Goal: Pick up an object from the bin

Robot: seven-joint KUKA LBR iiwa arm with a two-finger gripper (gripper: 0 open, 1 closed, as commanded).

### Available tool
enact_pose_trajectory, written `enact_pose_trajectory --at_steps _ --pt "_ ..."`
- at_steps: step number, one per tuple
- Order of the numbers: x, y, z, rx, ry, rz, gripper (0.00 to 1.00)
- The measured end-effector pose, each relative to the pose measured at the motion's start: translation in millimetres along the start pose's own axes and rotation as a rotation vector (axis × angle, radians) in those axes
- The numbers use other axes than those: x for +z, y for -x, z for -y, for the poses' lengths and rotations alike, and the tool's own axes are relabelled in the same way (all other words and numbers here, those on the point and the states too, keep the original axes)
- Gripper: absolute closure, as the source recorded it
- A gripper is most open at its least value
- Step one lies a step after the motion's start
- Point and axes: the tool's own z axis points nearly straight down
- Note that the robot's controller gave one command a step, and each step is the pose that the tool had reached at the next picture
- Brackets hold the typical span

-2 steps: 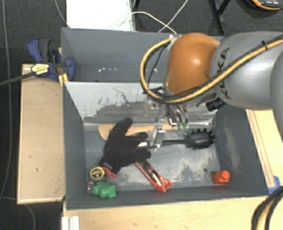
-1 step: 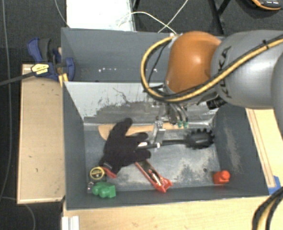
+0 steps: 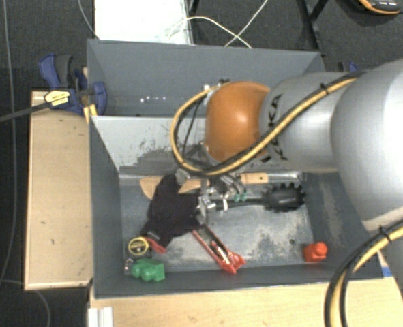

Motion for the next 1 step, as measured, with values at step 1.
enact_pose_trajectory --at_steps 1 --pt "-58.5 8.0 -23.0 -0.077 0.0 0.003 0.0"
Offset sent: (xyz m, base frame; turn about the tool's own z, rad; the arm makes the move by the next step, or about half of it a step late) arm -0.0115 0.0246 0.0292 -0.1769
